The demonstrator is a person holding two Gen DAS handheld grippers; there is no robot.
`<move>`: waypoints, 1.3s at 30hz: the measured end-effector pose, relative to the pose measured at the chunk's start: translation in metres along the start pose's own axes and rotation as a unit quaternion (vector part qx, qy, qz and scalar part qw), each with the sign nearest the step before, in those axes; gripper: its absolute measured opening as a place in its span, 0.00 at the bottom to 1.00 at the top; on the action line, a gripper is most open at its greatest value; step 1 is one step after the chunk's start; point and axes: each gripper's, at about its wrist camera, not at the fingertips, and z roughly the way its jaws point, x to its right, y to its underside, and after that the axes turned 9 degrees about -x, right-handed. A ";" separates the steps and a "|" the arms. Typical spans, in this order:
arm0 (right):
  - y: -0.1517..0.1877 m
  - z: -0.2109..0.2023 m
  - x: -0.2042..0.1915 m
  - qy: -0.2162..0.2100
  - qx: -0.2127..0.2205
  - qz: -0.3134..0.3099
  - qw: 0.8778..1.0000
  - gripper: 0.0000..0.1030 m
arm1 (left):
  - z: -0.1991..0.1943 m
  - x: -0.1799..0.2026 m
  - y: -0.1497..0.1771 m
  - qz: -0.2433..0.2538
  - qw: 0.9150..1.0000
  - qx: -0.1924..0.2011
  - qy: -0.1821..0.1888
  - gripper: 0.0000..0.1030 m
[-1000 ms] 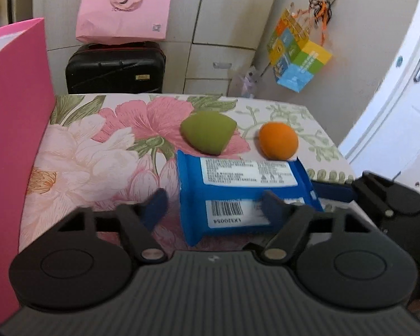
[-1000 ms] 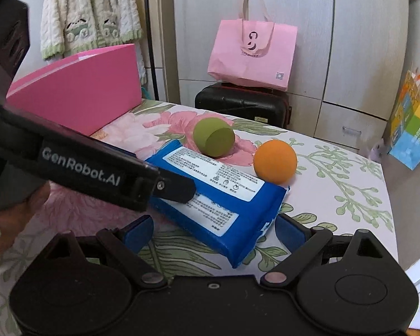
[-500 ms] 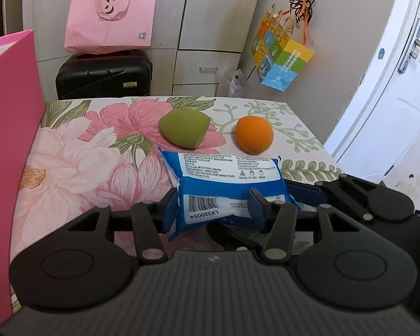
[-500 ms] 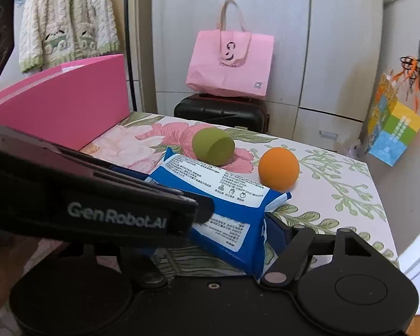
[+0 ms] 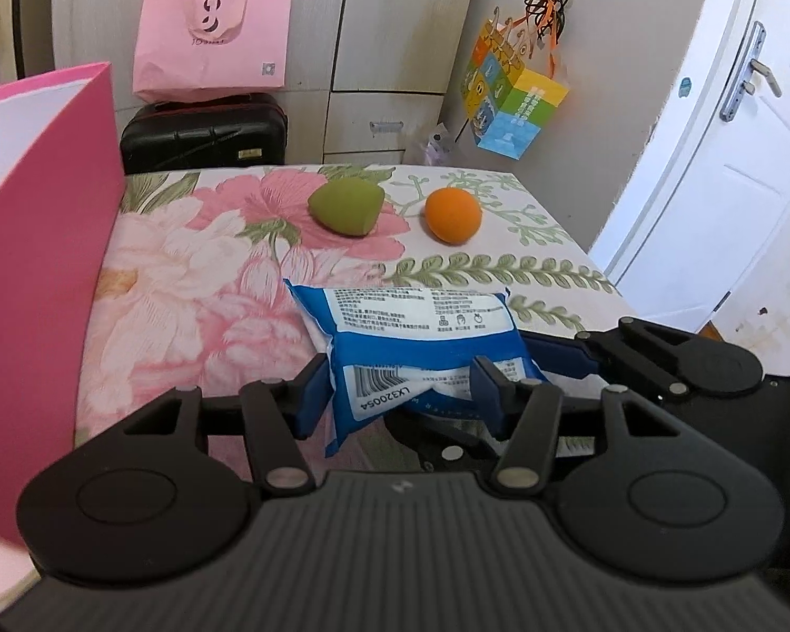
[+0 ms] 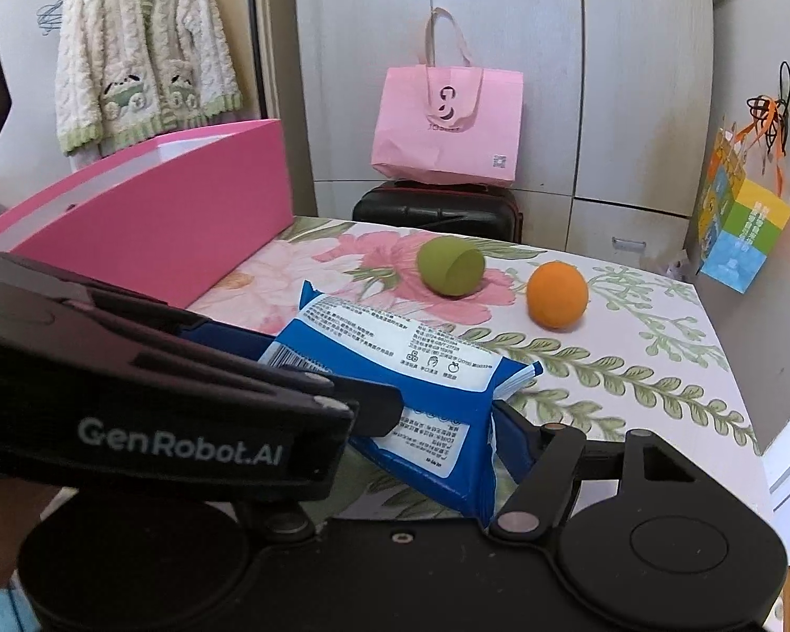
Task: Organize soft objects
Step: 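Lift the blue wipes packet with the left gripper over the shoebox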
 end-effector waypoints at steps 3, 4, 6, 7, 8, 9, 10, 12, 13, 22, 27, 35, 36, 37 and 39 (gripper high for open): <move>0.005 -0.010 -0.006 -0.005 -0.001 -0.003 1.000 0.73 | -0.011 0.000 0.008 -0.003 1.000 -0.002 0.005 0.53; 0.007 -0.013 -0.008 -0.007 -0.002 -0.003 1.000 0.73 | -0.015 0.000 0.011 -0.003 1.000 -0.003 0.005 0.53; 0.010 -0.018 -0.012 -0.012 -0.004 -0.002 1.000 0.73 | -0.021 0.001 0.016 -0.001 1.000 -0.004 0.005 0.53; 0.012 -0.022 -0.014 -0.014 -0.005 -0.003 1.000 0.73 | -0.024 0.002 0.019 0.001 1.000 -0.004 0.005 0.53; 0.014 -0.024 -0.016 -0.014 -0.007 -0.003 1.000 0.73 | -0.028 0.003 0.022 0.003 1.000 -0.004 0.006 0.53; 0.016 -0.028 -0.018 -0.016 -0.009 -0.004 1.000 0.73 | -0.031 0.004 0.025 0.003 1.000 -0.004 0.006 0.53; 0.018 -0.032 -0.020 -0.017 -0.010 -0.007 1.000 0.73 | -0.035 0.004 0.028 0.003 1.000 -0.004 0.008 0.53; 0.020 -0.039 -0.025 -0.018 -0.012 -0.014 1.000 0.73 | -0.044 0.004 0.034 0.003 1.000 -0.006 0.013 0.53; 0.021 -0.043 -0.027 -0.020 -0.015 -0.017 1.000 0.73 | -0.050 0.004 0.037 0.004 1.000 -0.007 0.015 0.52; 0.027 -0.078 -0.067 -0.033 -0.049 -0.079 0.995 0.72 | -0.106 0.003 0.059 0.037 0.998 -0.044 0.019 0.53; 0.019 -0.102 -0.093 -0.056 -0.038 -0.103 0.992 0.71 | -0.148 -0.005 0.071 0.036 0.999 -0.031 0.006 0.54; 0.002 -0.136 -0.141 -0.097 -0.017 -0.145 0.985 0.71 | -0.216 -0.025 0.087 0.020 1.000 -0.001 -0.022 0.55; -0.001 -0.139 -0.145 -0.103 -0.014 -0.149 0.983 0.71 | -0.223 -0.029 0.088 0.015 1.000 0.002 -0.025 0.55; -0.004 -0.141 -0.150 -0.109 -0.012 -0.152 0.982 0.71 | -0.230 -0.032 0.089 0.012 0.999 0.006 -0.029 0.56; -0.010 -0.143 -0.159 -0.125 -0.009 -0.157 0.980 0.71 | -0.242 -0.039 0.090 0.003 0.999 0.013 -0.036 0.56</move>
